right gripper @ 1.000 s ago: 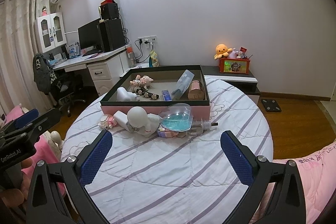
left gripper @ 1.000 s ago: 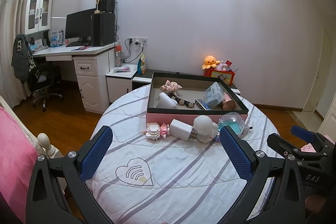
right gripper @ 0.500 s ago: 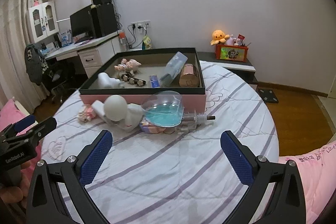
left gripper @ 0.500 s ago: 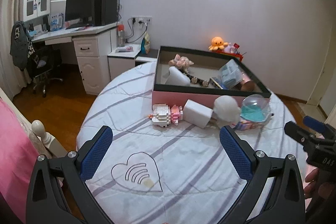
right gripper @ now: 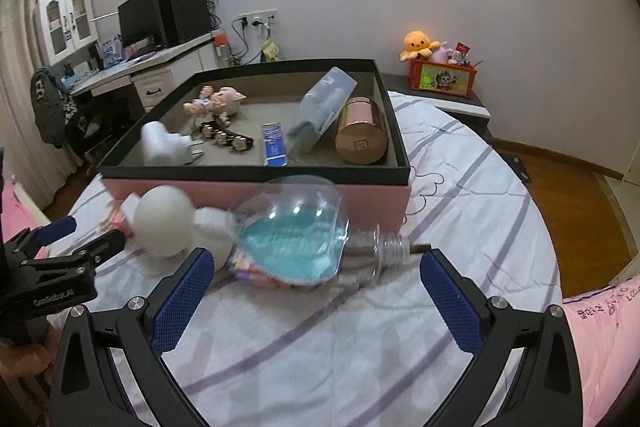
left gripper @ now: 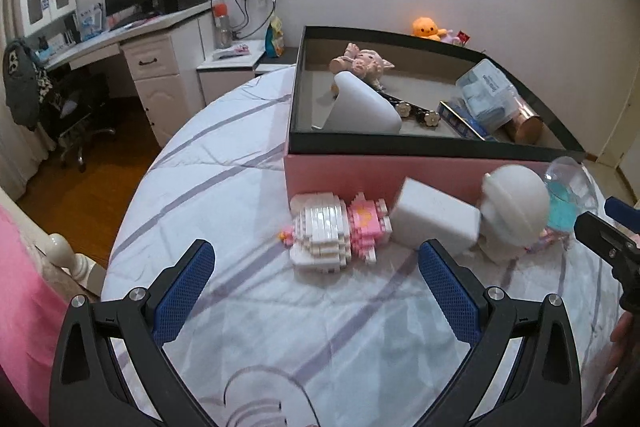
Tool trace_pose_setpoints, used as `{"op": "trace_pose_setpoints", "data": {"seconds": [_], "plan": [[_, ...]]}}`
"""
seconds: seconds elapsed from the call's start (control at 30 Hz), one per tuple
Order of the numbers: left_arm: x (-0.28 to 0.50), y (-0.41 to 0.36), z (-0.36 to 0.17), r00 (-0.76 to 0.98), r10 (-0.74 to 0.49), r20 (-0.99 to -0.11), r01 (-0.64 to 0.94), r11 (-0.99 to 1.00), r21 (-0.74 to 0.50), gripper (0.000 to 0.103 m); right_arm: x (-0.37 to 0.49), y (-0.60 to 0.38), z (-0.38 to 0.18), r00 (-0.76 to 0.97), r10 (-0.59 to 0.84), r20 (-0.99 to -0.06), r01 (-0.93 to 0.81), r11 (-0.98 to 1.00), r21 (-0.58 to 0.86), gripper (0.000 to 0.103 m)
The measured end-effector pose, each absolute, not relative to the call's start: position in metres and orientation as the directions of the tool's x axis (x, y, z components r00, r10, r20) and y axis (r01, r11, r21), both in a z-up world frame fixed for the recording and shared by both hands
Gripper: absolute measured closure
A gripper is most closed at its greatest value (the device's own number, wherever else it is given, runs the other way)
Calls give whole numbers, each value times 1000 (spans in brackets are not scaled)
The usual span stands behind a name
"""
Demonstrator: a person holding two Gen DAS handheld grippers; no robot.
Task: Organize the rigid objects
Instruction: 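Grasp the pink-white block toy with the left gripper while the right grasps the blue-liquid heart container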
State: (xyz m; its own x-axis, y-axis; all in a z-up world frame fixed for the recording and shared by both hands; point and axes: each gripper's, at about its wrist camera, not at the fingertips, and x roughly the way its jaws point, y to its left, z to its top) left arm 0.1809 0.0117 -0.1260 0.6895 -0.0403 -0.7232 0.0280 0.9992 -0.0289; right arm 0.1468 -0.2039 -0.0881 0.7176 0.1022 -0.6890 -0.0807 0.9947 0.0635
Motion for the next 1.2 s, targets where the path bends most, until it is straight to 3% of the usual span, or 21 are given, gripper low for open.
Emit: {"op": "trace_pose_setpoints", "data": {"seconds": [0.4, 0.5, 0.57, 0.7, 0.9, 1.03, 1.13, 1.2], "plan": [[209, 11, -140, 603, -82, -794, 67, 996, -52, 0, 176, -198, -103, 690, 101, -717, -92, 994, 51, 2], [207, 13, -139, 604, -127, -787, 89, 992, -91, 6, 174, -198, -100, 698, 105, -709, -100, 994, 49, 16], [206, 13, -137, 607, -140, -783, 103, 990, -97, 15, 173, -199, -98, 706, 82, -704, -90, 996, 26, 33], [199, 13, -135, 615, -147, -775, 112, 989, -98, 31, 172, -207, -97, 702, 98, -705, -88, 995, 51, 35], [200, 19, -134, 619, -141, -773, 89, 990, -109, 27, 173, -203, -97, 706, 91, -703, -90, 995, 39, 35], [204, 19, -135, 619, -107, -778, 61, 994, -89, 16, 173, -202, -98, 706, 81, -703, -86, 996, 29, 35], [208, 18, -136, 618, -102, -780, 57, 995, -86, 16, 175, -199, -99, 706, 69, -705, -84, 996, 13, 35], [208, 17, -137, 613, -121, -781, 79, 993, -92, 21, 174, -197, -98, 708, 65, -703, -87, 996, 4, 35]]}}
